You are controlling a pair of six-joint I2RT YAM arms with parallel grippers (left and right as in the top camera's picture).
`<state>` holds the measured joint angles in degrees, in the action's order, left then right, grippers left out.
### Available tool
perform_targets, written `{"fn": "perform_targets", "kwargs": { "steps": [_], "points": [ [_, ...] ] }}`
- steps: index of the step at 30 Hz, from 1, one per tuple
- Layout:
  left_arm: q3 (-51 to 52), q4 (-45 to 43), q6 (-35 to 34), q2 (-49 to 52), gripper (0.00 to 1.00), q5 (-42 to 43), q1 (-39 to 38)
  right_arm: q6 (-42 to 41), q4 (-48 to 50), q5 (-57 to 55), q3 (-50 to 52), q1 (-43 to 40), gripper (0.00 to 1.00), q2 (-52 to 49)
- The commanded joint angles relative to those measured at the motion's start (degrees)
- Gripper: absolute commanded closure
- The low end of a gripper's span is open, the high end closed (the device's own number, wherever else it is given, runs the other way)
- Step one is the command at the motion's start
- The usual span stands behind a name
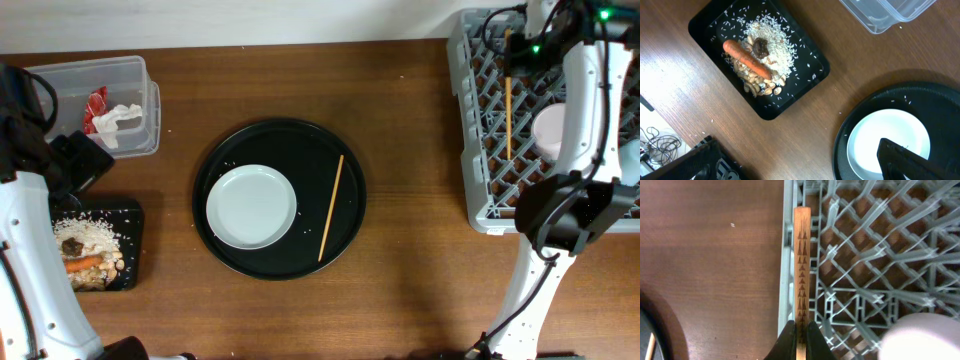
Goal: Sort waste into correct bins and load items into the dishwasher rack
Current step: 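Carry the chopstick to the rack and insert it upright, then reach the right gripper back to the second chopstick and grasp it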
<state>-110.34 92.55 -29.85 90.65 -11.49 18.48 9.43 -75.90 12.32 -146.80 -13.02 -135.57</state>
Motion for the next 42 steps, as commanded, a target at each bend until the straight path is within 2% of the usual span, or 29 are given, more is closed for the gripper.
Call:
{"fn": "perform_targets", "kwargs": {
  "steps": [1,2,3,6,8,13,19,22,28,30,33,35,42],
  "points": [
    [0.17,0.09,-0.52,0.31,0.01,-0.98,0.44,0.85,0.74,-1.62,3.30,0.39,0.75,0.09],
    [0.17,0.09,-0.52,0.31,0.01,-0.98,0.44,0.85,0.76,-2.43,4.02,0.42,0.67,0.09],
    [0.17,0.09,-0.52,0.31,0.01,-0.98,0.44,0.83,0.63,-2.71,4.11,0.42,0.63,0.09],
    [0.17,0.09,-0.52,0.31,0.01,-0.98,0.44,-1.31,0.26,-2.64,4.09,0.70,0.35,0.11],
    [0.17,0.09,-0.52,0.31,0.01,-0.98,0.44,-2.51,-0.22,-2.54,4.02,1.11,0.29,0.24],
    [0.17,0.09,-0.52,0.31,0.01,-0.98,0.44,-3.21,-1.42,-2.45,3.48,4.48,0.28,1.75],
    [0.17,0.09,-0.52,0.31,0.01,-0.96,0.44,-7.48,-1.53,-2.01,3.10,14.19,0.26,7.61],
    [0.17,0.09,-0.52,0.31,0.01,-0.98,0.44,-17.68,-4.85,-3.61,3.13,21.75,0.21,8.48],
    [0.17,0.09,-0.52,0.31,0.01,-0.98,0.44,-36.17,-12.52,-13.86,4.92,32.13,0.20,7.54],
    [0.17,0.09,-0.52,0.31,0.01,-0.98,0.44,-42.10,-13.25,-13.92,8.04,35.28,0.20,7.54],
    [0.17,0.09,-0.52,0.31,0.01,-0.98,0.44,-45.13,-10.78,-13.90,13.90,38.75,0.20,7.54],
    [0.17,0.09,-0.52,0.31,0.01,-0.98,0.44,-45.11,-5.79,-13.88,20.04,41.33,0.21,7.54],
    [0.17,0.09,-0.52,0.31,0.01,-0.98,0.44,-48.00,8.63,-11.52,35.26,46.31,0.34,7.52]
  ]
}}
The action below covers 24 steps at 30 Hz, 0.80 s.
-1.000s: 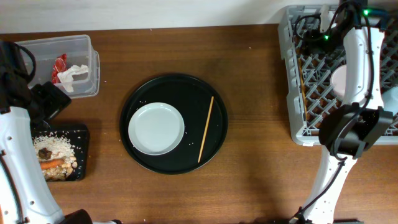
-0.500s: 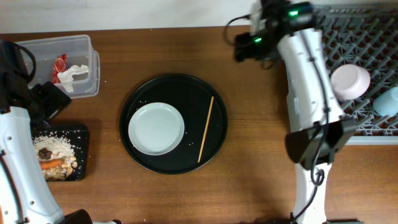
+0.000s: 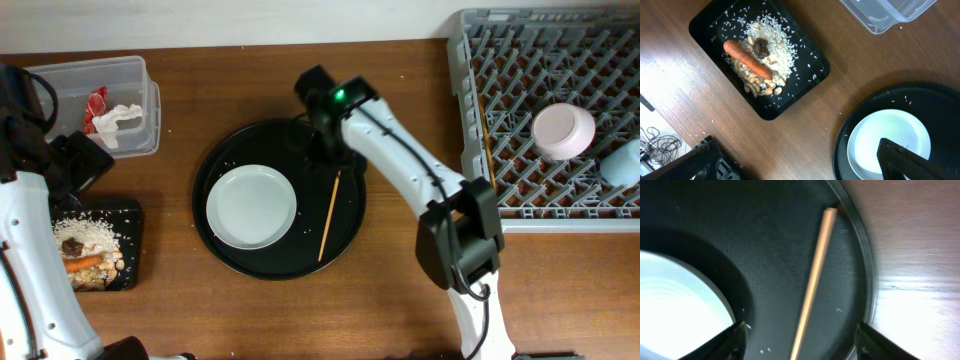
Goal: Sort waste into correct bins and load items into the dishwasher rack
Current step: 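Reach the right gripper back to the second chopstick and grasp it, then carry the second chopstick to the rack and release it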
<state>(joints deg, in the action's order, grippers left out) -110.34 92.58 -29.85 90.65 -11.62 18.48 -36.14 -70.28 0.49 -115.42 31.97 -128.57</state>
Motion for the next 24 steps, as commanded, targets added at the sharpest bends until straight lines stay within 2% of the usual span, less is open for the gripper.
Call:
{"fn": "perform_targets", "kwargs": {
  "steps": [1,7,16,19,24],
  "points": [
    [0.17,0.07,-0.52,0.31,0.01,-0.85,0.44,-3.28,4.13,0.17,5.03,1.46,0.35,0.52],
    [0.17,0.07,-0.52,0.31,0.01,-0.85,0.44,-6.56,7.08,-0.28,9.92,0.61,0.37,0.48],
    [0.17,0.07,-0.52,0.31,0.01,-0.85,0.44,-6.38,17.25,2.89,18.16,0.70,0.43,0.48],
    [0.17,0.07,-0.52,0.31,0.01,-0.85,0.44,-6.88,17.64,2.03,18.49,0.70,0.44,0.24],
    [0.17,0.07,-0.52,0.31,0.01,-0.85,0.44,-9.84,17.16,-0.79,18.49,0.76,0.51,-0.59]
  ]
}}
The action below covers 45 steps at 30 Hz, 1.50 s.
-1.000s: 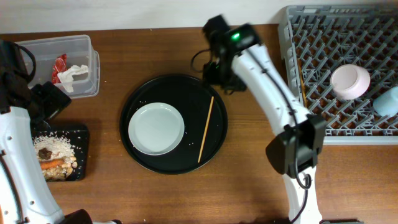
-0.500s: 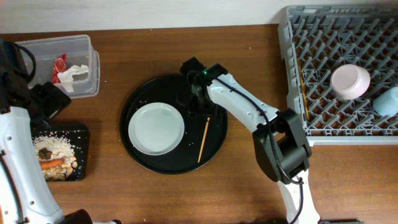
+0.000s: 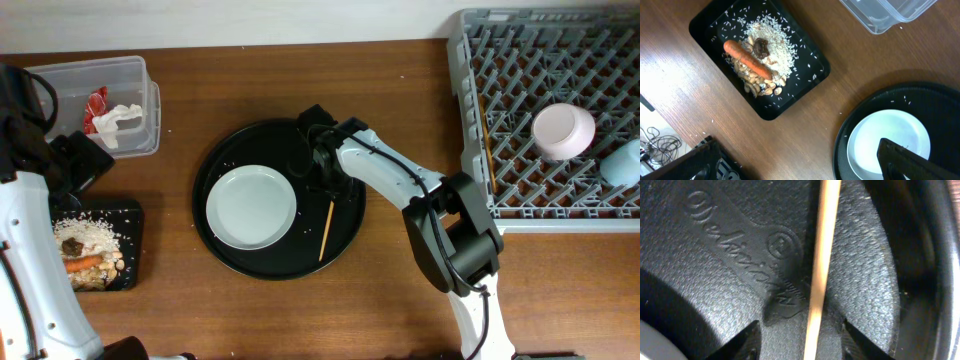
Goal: Sort waste into correct bins and load items into the dishwasher rack
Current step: 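Carry the second chopstick to the rack and release it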
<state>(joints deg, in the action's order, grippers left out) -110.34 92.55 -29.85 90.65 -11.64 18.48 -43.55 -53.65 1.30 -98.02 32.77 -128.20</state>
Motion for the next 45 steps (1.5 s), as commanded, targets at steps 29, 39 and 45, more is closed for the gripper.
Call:
{"fn": "perform_targets", "kwargs": {
  "steps": [29,39,45],
  "points": [
    [0.17,0.09,-0.52,0.31,0.01,-0.83,0.44,1.03,-5.01,-4.59,-5.46,0.74,0.96,-0.15],
    [0.17,0.09,-0.52,0.31,0.01,-0.83,0.44,23.71,-26.38,-4.35,-33.11,-14.82,0.96,1.11],
    [0.17,0.09,-0.52,0.31,0.01,-0.83,0.44,46.60,-29.22,11.39,-46.23,-32.57,0.96,1.11]
  ]
}}
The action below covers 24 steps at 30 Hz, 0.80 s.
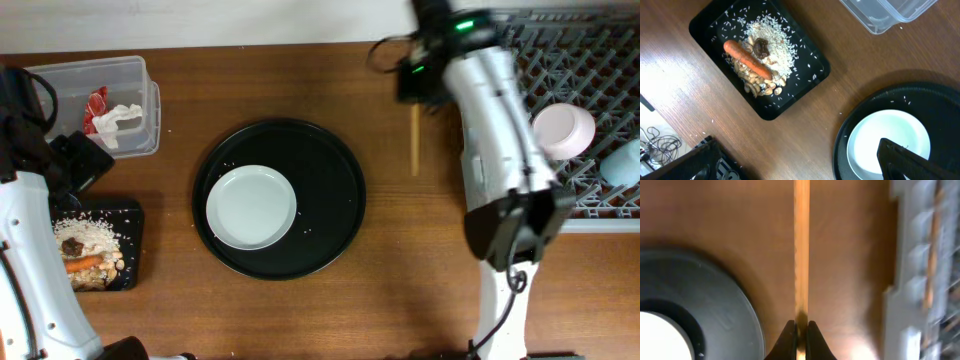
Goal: Sort waste into correct bins and load items into the dishwasher rack
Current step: 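Carry the second chopstick to the rack and release it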
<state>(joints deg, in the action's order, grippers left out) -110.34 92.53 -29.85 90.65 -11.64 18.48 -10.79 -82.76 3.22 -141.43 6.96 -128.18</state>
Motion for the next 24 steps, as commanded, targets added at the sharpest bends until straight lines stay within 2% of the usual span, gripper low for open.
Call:
{"fn": "perform_targets", "kwargs": {
  "steps": [1,5,8,18,20,21,24],
  "points": [
    [0.17,0.11,-0.52,0.31,0.01,-0.83,0.44,15.10,0.02,10.40,-2.78,-8.70,0.96,1.05],
    [0.17,0.11,-0.52,0.31,0.01,-0.83,0.44,20.39,0.31,10.47,-2.34,-15.37,0.96,-0.87],
    [0.17,0.11,-0.52,0.31,0.01,-0.83,0.44,20.92,0.39,10.54,-2.16,-18.60,0.96,-2.51],
    [0.17,0.11,-0.52,0.31,0.01,-0.83,0.44,22.58,0.72,10.29,-2.10,-19.56,0.94,-7.17],
    [0.17,0.11,-0.52,0.31,0.01,-0.81,0.44,22.56,0.68,10.05,-2.03,-19.58,0.88,-8.26],
    [0.17,0.11,-0.52,0.31,0.01,-0.83,0.44,22.53,0.61,9.86,-2.03,-19.58,0.82,-8.85],
    [0.17,0.11,-0.52,0.31,0.01,-0.83,0.44,22.32,0.26,9.88,-2.01,-19.56,0.55,-9.07]
  ]
}}
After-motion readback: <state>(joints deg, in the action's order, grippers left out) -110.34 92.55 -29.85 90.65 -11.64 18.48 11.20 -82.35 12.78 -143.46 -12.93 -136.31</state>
